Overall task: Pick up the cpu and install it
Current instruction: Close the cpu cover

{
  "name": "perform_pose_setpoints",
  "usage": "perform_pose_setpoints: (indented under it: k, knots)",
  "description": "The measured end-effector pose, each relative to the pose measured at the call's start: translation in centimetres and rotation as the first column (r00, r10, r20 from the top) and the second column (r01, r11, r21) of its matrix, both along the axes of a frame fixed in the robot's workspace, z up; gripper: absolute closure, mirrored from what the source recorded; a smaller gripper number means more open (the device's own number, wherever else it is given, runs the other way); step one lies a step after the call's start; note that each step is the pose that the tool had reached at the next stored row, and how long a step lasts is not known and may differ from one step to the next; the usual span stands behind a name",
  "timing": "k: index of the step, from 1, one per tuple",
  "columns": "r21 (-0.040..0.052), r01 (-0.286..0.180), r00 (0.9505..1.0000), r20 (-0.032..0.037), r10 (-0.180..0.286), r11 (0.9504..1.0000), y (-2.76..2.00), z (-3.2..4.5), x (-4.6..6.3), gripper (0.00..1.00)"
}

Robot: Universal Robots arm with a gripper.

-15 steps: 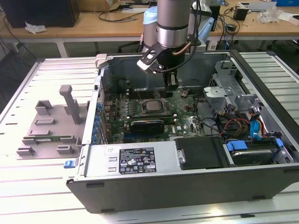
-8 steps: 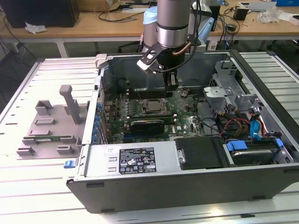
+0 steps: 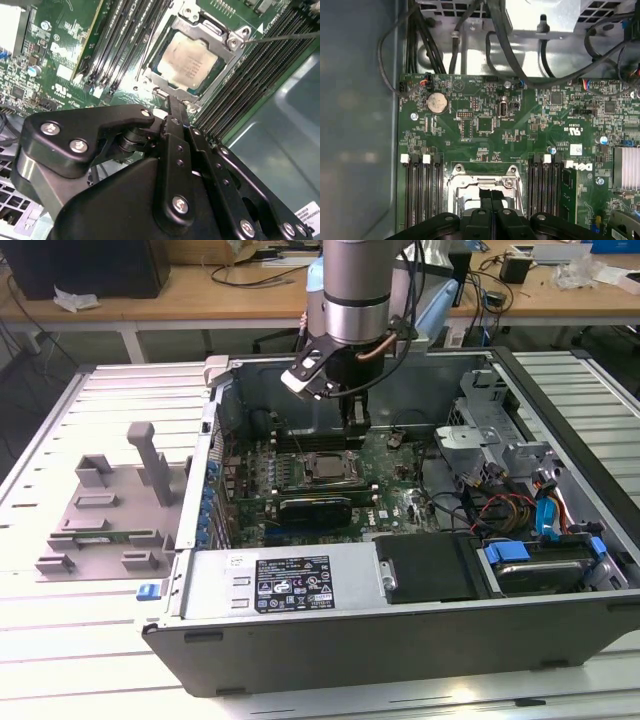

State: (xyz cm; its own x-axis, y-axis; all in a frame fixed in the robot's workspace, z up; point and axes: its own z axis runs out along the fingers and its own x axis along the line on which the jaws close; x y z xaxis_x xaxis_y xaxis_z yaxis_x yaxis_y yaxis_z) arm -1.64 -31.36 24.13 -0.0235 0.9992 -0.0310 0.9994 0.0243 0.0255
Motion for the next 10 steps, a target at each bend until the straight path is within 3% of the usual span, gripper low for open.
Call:
perform_pose_setpoints:
  k: [2, 7, 10]
  knots:
    - [-0.0001, 0.000, 1.0000, 0.0000, 0.000, 1.0000, -0.29, -0.33, -0.4, 0.89]
    - [0.0000, 0.000, 1.0000, 0.0000, 0.000, 1.0000, -0.42, -1.00, -1.8, 0.89]
    - [-0.0003, -0.053, 0.9986, -0.0001, 0.053, 0.9986, -0.42, -1.08, -1.8, 0.89]
